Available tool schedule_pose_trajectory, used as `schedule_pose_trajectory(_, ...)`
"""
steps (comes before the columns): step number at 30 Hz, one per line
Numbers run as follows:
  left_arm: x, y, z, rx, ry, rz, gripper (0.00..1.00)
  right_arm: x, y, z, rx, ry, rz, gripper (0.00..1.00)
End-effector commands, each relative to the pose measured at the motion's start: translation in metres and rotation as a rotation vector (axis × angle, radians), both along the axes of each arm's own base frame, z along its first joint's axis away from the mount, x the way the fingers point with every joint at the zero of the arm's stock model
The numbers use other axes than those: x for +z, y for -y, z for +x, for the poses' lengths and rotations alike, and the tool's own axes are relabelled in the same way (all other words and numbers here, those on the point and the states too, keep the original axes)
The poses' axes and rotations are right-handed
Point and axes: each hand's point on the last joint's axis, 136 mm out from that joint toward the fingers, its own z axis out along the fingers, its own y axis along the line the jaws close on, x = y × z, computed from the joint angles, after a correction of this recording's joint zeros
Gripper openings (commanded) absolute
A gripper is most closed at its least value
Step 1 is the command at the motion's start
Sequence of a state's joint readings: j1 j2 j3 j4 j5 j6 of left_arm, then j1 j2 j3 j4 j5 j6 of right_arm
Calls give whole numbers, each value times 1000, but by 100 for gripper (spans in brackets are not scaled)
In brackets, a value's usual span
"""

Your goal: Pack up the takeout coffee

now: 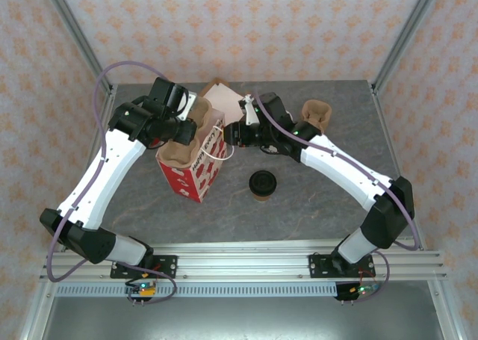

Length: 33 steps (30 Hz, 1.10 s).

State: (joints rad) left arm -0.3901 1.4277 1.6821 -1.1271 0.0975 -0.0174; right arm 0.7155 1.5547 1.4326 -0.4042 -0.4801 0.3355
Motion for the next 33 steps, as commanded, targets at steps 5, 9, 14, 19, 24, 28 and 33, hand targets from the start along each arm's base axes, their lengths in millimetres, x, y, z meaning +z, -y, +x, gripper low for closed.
schedule_pose_trajectory(5, 13, 1, 7, 0, 32, -16, 26, -4, -9, -7, 56, -32, 23, 24)
schedule_pose_trajectory(9, 19, -1, 10, 9, 57, -10, 26, -3, -4, -7, 44, -19, 10, 10)
schedule_pose_trajectory(14, 22, 0, 13, 16, 71, -17, 26, -5, 3, -9, 40, -5, -31, 5)
schedule_pose_trajectory(19, 24, 1, 16, 19, 77, -23, 25, -8, 4, -10, 47, -7, -45, 4)
schedule_pose_trajectory(24, 20, -1, 16, 20, 79, -12, 25, -9, 4, -10, 45, -10, -46, 4)
schedule_pose_trajectory(28, 6, -4, 16, 26, 58, 14, 25, -7, 4, -10, 47, -6, -42, 4)
schedule_pose_trajectory(33, -5, -8, 12, 22, 28, 48, 25, -6, 5, -9, 42, -3, -48, 3)
